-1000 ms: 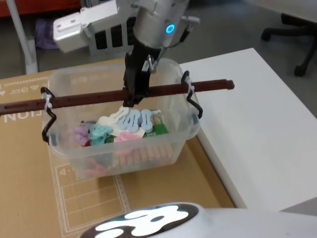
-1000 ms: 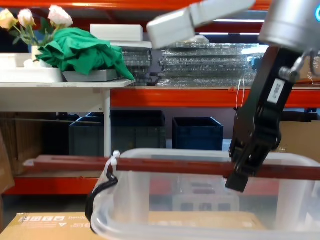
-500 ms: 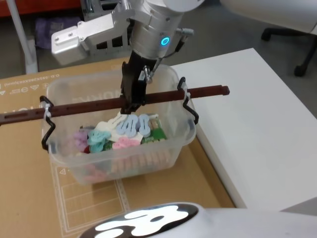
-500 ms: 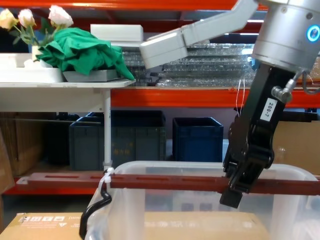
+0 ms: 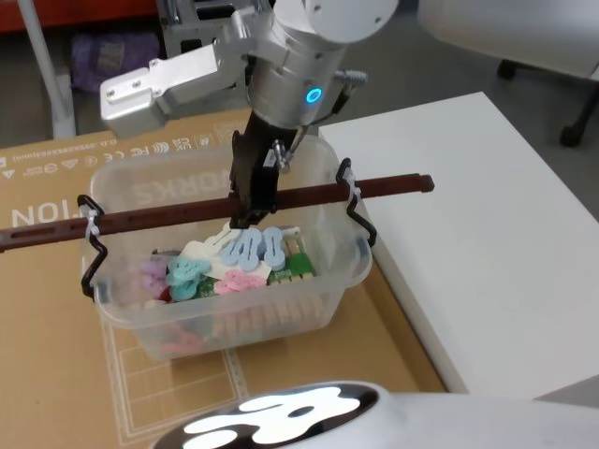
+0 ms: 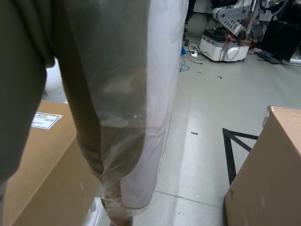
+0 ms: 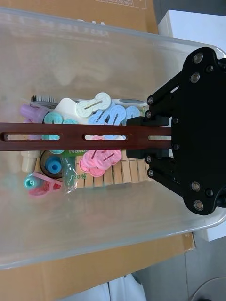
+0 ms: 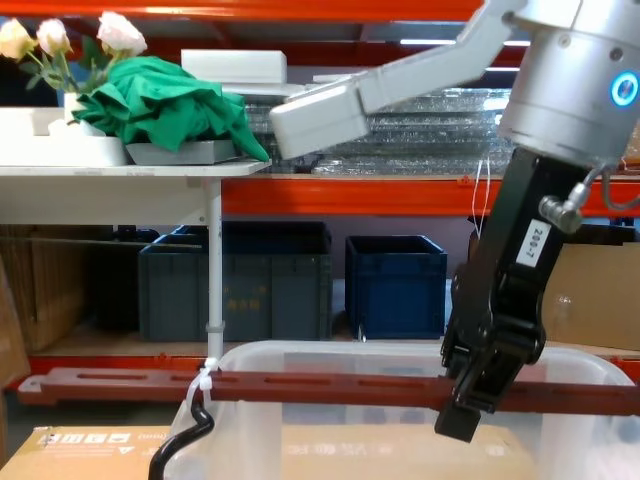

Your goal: Use one hand to grasp the basket and place it at the designated location.

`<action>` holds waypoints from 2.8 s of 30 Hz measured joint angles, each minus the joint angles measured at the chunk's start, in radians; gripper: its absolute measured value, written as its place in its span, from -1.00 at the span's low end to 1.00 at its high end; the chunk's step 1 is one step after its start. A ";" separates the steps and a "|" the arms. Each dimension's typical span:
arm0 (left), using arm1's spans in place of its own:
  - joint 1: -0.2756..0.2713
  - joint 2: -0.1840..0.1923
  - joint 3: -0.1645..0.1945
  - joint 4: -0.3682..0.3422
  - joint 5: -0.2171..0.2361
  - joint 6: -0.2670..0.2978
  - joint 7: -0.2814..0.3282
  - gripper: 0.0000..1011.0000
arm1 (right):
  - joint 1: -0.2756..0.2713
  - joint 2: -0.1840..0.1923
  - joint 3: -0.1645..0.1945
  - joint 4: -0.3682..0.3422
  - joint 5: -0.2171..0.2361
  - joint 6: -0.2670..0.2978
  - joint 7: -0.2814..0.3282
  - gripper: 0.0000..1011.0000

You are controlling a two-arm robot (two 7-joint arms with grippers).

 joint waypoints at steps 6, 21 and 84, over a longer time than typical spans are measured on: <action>0.000 0.000 0.000 0.000 0.000 0.000 0.000 -1.00 | -0.016 -0.004 -0.009 -0.005 -0.031 0.020 -0.008 -0.54; 0.000 0.000 0.000 0.000 0.000 0.000 0.000 -1.00 | -0.034 -0.009 -0.026 -0.013 -0.065 0.036 -0.007 -0.54; 0.000 0.000 0.000 0.000 0.000 0.000 0.000 -1.00 | -0.021 0.051 0.042 -0.023 -0.027 0.040 -0.012 0.98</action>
